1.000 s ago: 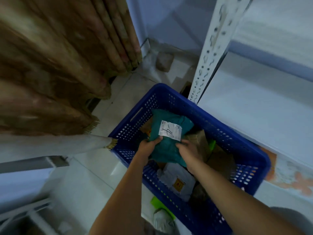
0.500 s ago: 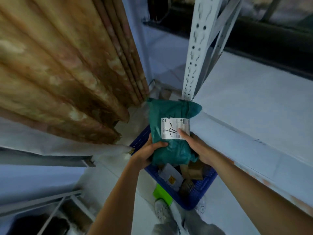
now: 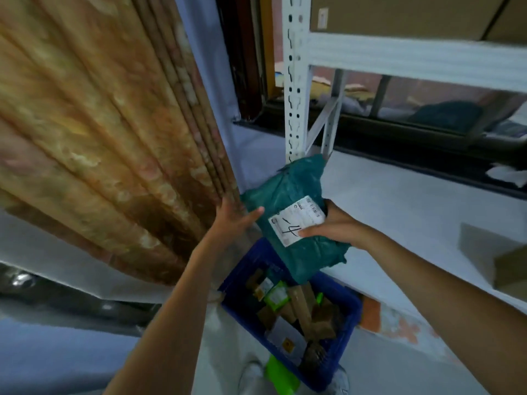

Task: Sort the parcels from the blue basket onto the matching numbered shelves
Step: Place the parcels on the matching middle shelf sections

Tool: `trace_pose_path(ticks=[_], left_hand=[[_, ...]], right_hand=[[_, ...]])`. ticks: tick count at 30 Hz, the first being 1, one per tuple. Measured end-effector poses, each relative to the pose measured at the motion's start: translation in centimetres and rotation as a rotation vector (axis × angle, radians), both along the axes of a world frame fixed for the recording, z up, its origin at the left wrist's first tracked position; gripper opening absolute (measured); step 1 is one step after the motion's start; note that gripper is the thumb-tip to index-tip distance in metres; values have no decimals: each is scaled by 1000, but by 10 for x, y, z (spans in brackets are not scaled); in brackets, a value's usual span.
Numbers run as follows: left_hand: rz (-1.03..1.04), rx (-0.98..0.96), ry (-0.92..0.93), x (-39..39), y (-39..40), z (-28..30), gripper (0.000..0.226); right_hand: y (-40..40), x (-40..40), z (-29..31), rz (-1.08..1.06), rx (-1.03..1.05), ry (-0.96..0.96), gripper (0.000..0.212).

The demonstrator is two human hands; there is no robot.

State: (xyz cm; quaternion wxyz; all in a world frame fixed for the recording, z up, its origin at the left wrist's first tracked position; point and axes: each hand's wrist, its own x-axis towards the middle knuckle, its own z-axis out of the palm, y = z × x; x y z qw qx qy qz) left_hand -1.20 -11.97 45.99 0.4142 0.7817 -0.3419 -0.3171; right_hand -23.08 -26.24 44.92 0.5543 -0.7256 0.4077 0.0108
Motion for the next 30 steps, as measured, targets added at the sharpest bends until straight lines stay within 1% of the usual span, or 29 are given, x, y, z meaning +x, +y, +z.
trace_pose_path(ticks=[1, 2, 3, 5, 7, 9, 11, 14, 16, 18, 21, 23, 25, 26, 27, 28, 29, 30], left_hand=[[-88, 19, -160, 12, -5, 7, 105], [-209, 22, -286, 20, -11, 13, 113], [-342, 13, -381, 25, -17, 19, 115], [-555, -22, -447, 26, -32, 34, 115], [-648, -64, -340, 28, -46, 44, 109], [-675, -109, -165, 33, -56, 50, 103], [-746, -101, 8, 34, -61, 55, 102], [-797, -62, 254, 27, -64, 59, 95], [-844, -43, 335, 20, -64, 59, 95], [-895, -34, 349, 8, -65, 59, 97], [-853, -70, 442, -15, -70, 68, 98], [-837, -102, 496, -34, -73, 76, 91], [-818, -125, 553, -54, -72, 84, 86], [-799, -137, 585, -64, -72, 86, 87], [-780, -151, 617, -75, -72, 89, 87], [-763, -164, 642, -87, -73, 93, 86], [-754, -177, 652, -101, -73, 96, 85], [-758, -189, 659, -117, -74, 100, 87]], right_hand=[[-3, 1, 9, 52, -100, 89, 107], [-4, 3, 20, 110, -198, 184, 123], [-4, 6, 30, 164, -302, 270, 130], [-3, 11, 54, 251, -448, 392, 129], [2, 13, 79, 304, -472, 421, 119], [8, 11, 99, 304, -421, 377, 102], [15, 8, 115, 282, -362, 340, 84], [25, -4, 136, 214, -310, 341, 68], [29, -19, 149, 125, -264, 344, 64], [35, -35, 159, 45, -227, 342, 64], [48, -64, 172, -90, -150, 282, 59], [59, -85, 178, -208, -158, 248, 64], [72, -110, 180, -407, -242, 196, 73], [79, -123, 177, -571, -272, 109, 73], [87, -137, 172, -774, -260, -43, 70], [97, -149, 168, -973, -204, -218, 64], [107, -160, 163, -1125, -119, -371, 58], [117, -171, 158, -1218, -34, -471, 54]])
